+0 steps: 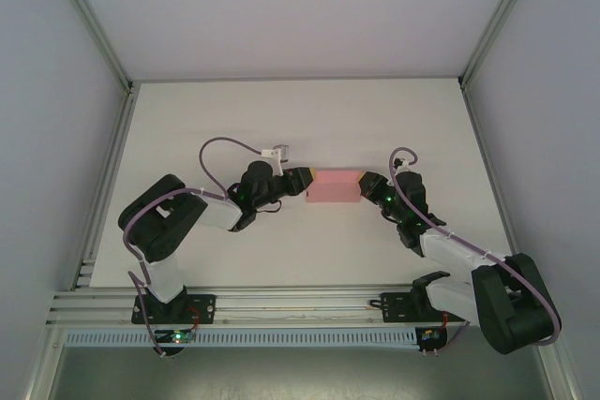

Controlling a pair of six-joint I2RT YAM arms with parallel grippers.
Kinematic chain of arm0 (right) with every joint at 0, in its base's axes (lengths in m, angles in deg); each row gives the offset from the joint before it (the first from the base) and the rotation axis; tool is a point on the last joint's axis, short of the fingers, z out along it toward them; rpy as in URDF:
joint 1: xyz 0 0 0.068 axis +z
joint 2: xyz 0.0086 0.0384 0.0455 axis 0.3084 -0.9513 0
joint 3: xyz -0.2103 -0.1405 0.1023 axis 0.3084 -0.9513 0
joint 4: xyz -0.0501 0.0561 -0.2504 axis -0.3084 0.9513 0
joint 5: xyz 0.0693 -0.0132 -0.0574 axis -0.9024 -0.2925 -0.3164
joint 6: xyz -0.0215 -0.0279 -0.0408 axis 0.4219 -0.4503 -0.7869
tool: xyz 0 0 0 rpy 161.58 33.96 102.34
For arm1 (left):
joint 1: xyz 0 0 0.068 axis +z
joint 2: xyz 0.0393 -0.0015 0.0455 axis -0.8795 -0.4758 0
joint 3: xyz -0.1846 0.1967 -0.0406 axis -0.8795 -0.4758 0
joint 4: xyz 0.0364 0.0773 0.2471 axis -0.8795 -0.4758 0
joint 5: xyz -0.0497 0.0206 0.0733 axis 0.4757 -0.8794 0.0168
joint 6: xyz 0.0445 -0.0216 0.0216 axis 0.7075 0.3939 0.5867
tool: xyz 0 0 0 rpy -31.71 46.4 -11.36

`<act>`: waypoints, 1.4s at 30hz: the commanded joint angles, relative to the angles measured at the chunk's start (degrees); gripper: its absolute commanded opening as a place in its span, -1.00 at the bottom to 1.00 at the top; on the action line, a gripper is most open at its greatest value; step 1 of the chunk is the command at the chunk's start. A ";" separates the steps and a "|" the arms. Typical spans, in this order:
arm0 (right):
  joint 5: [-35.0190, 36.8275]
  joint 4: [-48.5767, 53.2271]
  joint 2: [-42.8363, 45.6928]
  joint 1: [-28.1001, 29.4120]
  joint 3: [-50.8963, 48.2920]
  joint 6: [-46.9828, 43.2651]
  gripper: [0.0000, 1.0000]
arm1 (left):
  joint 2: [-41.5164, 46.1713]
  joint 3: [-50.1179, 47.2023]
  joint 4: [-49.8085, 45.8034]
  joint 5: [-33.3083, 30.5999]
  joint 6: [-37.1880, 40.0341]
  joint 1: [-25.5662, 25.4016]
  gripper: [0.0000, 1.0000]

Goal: Assemble paper box

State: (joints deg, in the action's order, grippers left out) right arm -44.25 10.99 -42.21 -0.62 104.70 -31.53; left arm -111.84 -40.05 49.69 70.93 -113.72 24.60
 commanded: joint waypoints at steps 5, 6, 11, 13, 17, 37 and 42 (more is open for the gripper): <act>-1.19 9.15 -0.83 1.10 -0.93 0.00 -0.53 | 1.46 1.78 -9.40 5.26 3.41 -0.44 -0.14; -0.97 9.52 -0.69 1.19 -0.98 -0.34 -0.53 | 1.57 2.31 -10.07 5.12 3.48 -0.45 -0.12; 0.95 10.04 0.71 1.86 0.73 -0.15 -0.38 | 2.67 3.93 -11.32 3.72 4.81 -0.45 0.02; 1.39 10.24 1.35 2.06 1.11 -0.45 -0.31 | 3.11 4.63 -12.22 3.96 5.06 -0.45 0.11; 2.35 11.52 2.39 2.23 2.33 -0.89 -0.21 | 4.02 5.84 -14.38 3.72 6.18 -0.42 0.46; 5.11 16.23 12.02 2.18 7.42 -13.46 0.97 | 15.01 9.48 -34.48 -9.25 14.21 1.75 1.00; -6.50 23.38 11.19 2.38 14.02 -40.45 0.97 | 18.28 14.45 -52.02 -18.73 17.26 5.05 1.00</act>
State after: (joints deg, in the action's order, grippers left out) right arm -43.38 30.02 -30.64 1.06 114.62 -53.87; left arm -95.89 -28.18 10.02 59.98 -100.08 27.13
